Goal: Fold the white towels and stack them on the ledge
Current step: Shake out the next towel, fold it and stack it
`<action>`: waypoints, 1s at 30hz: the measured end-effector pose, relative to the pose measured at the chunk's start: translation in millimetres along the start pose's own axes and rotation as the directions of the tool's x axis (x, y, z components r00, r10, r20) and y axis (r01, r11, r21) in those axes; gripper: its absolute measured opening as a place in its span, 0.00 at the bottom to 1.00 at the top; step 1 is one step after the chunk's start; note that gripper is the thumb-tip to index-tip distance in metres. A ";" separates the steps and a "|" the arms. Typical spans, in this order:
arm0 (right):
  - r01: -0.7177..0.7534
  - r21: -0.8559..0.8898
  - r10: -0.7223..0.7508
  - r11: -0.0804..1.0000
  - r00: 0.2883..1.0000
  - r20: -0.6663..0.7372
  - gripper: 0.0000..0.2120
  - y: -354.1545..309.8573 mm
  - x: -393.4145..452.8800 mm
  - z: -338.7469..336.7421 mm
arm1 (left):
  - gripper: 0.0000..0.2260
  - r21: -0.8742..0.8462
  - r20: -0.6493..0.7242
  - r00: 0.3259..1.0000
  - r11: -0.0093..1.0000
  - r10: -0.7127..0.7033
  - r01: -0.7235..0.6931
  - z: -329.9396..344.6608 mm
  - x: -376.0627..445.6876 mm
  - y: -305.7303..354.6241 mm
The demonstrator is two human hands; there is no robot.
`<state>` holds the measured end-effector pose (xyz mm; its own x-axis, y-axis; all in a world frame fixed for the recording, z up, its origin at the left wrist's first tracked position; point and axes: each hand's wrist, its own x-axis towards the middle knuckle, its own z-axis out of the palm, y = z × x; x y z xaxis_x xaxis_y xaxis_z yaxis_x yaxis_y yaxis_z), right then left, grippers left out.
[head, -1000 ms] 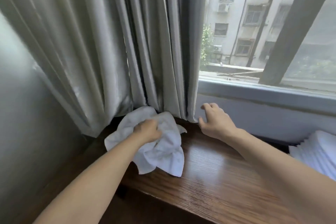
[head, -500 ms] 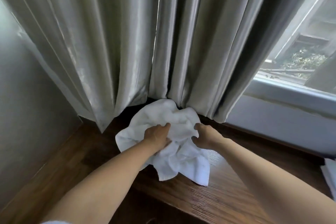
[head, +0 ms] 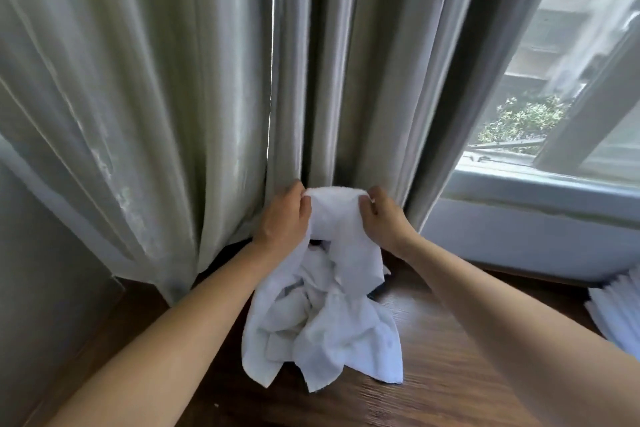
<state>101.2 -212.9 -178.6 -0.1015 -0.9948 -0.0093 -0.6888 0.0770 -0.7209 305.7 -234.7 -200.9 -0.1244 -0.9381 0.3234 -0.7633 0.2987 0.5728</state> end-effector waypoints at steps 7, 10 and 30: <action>0.092 0.187 -0.084 0.978 0.995 -0.052 0.16 -74.8 4.3 -68.2 | 0.20 -0.379 0.089 0.994 0.925 0.069 -0.030 -35.3 -15.4 57.6; 0.131 0.272 -0.117 0.953 0.991 -0.069 0.11 -94.3 5.7 -83.0 | 0.39 -0.495 0.126 0.980 0.866 0.152 -0.070 -40.9 -26.1 66.7; 0.396 0.430 -0.478 0.812 0.873 0.099 0.32 -117.8 -4.6 -36.4 | 0.09 -0.495 -0.336 0.939 0.862 -0.076 -0.108 -178.9 49.4 146.3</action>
<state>156.7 -215.0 -68.4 0.3114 -0.9117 0.2679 -0.2904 -0.3597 -0.8867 301.2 -205.9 33.6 0.1537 -0.8444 0.5132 -0.3311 0.4453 0.8319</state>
